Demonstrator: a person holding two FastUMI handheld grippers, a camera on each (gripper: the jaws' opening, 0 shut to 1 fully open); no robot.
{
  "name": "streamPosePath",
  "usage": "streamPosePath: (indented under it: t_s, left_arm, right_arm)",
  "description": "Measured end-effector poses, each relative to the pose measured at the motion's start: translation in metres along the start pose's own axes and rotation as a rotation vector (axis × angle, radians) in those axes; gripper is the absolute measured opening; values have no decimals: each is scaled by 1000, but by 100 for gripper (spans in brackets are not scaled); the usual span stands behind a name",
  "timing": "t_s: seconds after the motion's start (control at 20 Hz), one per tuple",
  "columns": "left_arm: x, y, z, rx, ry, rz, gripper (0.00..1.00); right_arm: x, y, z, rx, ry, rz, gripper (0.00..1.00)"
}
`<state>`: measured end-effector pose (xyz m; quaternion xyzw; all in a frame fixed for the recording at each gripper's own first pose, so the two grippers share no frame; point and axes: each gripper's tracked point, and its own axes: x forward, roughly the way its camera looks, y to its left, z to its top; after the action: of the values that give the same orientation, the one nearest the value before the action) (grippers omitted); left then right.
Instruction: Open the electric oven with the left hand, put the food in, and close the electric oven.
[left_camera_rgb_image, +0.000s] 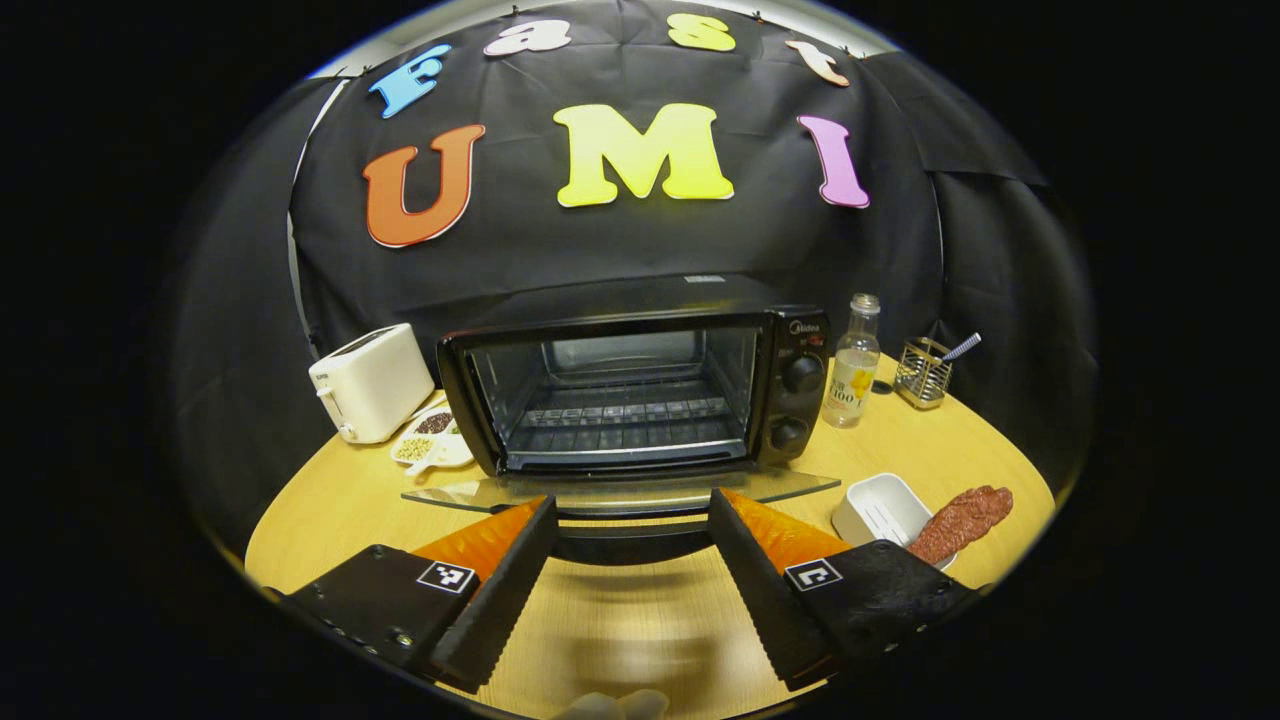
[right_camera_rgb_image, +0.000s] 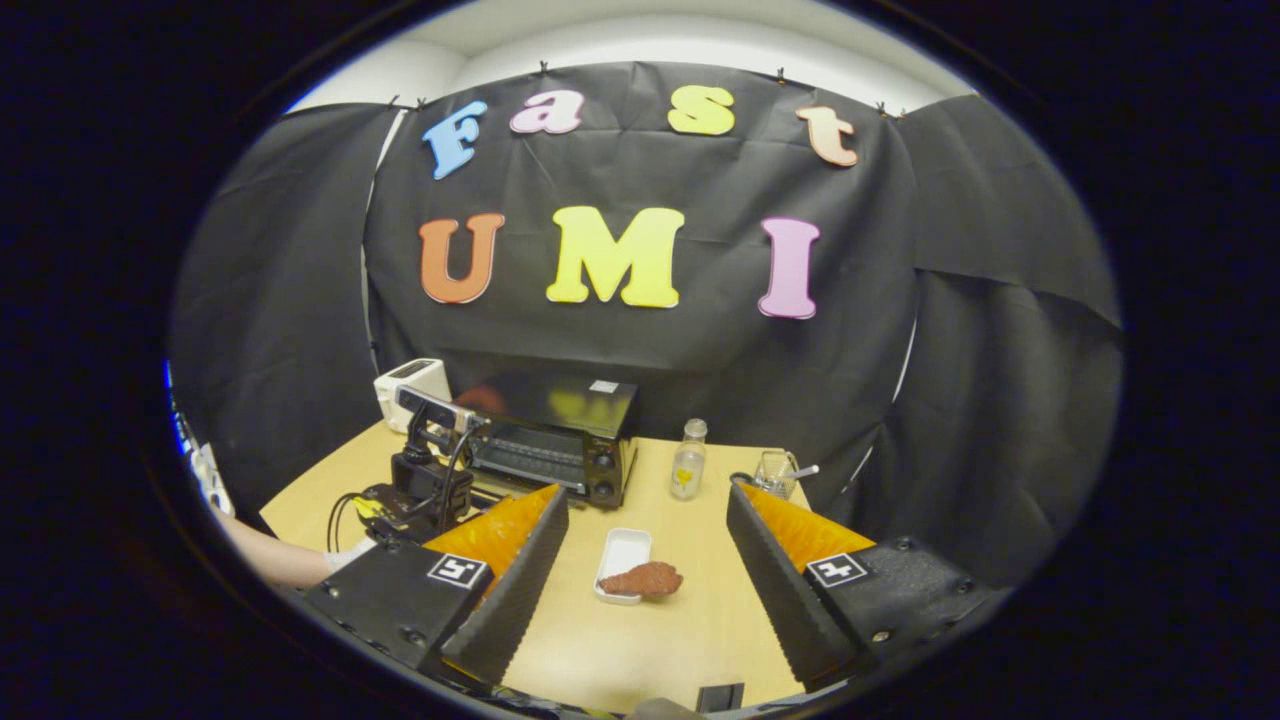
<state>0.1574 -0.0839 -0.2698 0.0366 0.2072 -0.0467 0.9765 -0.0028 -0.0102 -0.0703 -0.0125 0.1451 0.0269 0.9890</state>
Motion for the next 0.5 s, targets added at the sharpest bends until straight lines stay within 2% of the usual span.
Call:
streamPosePath:
  t_s: [0.15, 0.2, 0.3, 0.35, 0.4, 0.5]
  left_arm:
    - [-2, -6, -30, 23, 53, -24, 96]
    - [-5, -12, -48, 20, 103, -30, 96]
    - [-3, -15, -60, 21, 112, -38, 96]
    - [0, -16, -68, 27, 129, -38, 100]
    - [3, -18, -75, 31, 146, -40, 95]
    - [4, -21, -85, 14, 167, -41, 95]
  right_arm:
    - [-9, -8, -9, 1, 8, -33, 100]
    - [-12, -11, -13, -1, 11, -45, 100]
    - [-19, -17, -19, 0, 24, -66, 100]
    - [-22, -21, -21, 2, 29, -77, 100]
    - [-25, -24, -25, 3, 35, -88, 100]
    - [-32, -30, -29, 2, 45, -111, 100]
